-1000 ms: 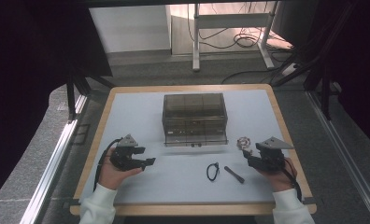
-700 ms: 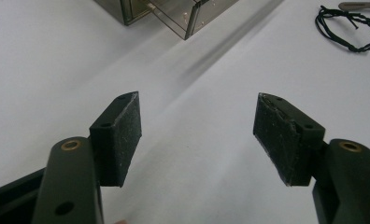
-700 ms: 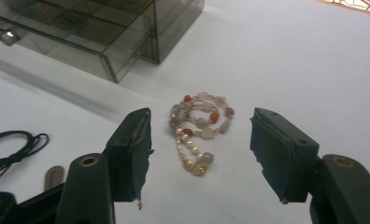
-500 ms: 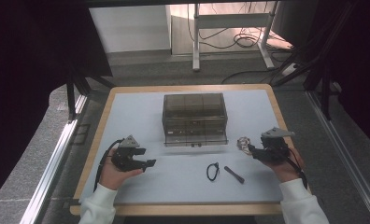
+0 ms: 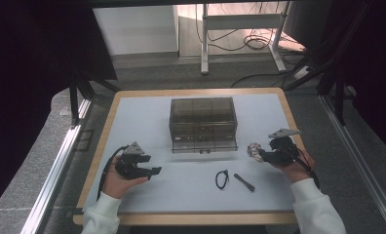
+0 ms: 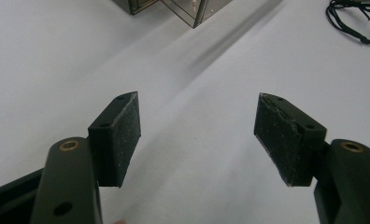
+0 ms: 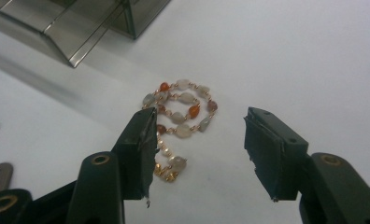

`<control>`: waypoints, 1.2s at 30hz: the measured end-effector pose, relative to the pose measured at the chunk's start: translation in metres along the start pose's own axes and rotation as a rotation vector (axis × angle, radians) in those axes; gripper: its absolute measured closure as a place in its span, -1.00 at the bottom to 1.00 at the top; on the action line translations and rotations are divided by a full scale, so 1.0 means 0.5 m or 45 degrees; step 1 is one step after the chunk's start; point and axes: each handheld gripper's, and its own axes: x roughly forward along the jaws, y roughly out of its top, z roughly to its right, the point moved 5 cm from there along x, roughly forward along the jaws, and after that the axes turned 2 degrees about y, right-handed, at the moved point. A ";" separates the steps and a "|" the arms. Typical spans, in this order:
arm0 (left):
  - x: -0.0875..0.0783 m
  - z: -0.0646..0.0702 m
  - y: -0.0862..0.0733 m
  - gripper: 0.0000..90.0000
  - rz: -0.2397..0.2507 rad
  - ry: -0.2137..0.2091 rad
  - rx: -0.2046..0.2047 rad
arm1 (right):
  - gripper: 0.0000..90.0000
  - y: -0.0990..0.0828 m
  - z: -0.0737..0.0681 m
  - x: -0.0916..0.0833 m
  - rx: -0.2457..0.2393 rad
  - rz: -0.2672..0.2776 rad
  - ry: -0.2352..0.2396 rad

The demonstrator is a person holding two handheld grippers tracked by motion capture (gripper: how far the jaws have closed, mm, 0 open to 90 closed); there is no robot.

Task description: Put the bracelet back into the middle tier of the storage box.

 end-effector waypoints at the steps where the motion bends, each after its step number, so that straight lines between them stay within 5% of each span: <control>1: 0.000 0.000 0.000 -0.29 0.000 0.000 0.000 | 0.00 -0.002 -0.001 0.001 -0.003 -0.006 0.004; 18: -0.001 -0.002 -0.001 -0.29 0.002 0.006 0.000 | 0.17 -0.012 -0.031 0.038 -0.079 -0.183 0.106; 28: -0.002 -0.006 -0.002 -0.29 0.005 0.009 -0.006 | 0.30 -0.007 -0.041 0.061 -0.095 -0.282 0.113; 36: -0.004 -0.007 -0.003 -0.29 0.009 0.012 -0.006 | 0.47 -0.004 -0.040 0.069 -0.035 -0.351 0.136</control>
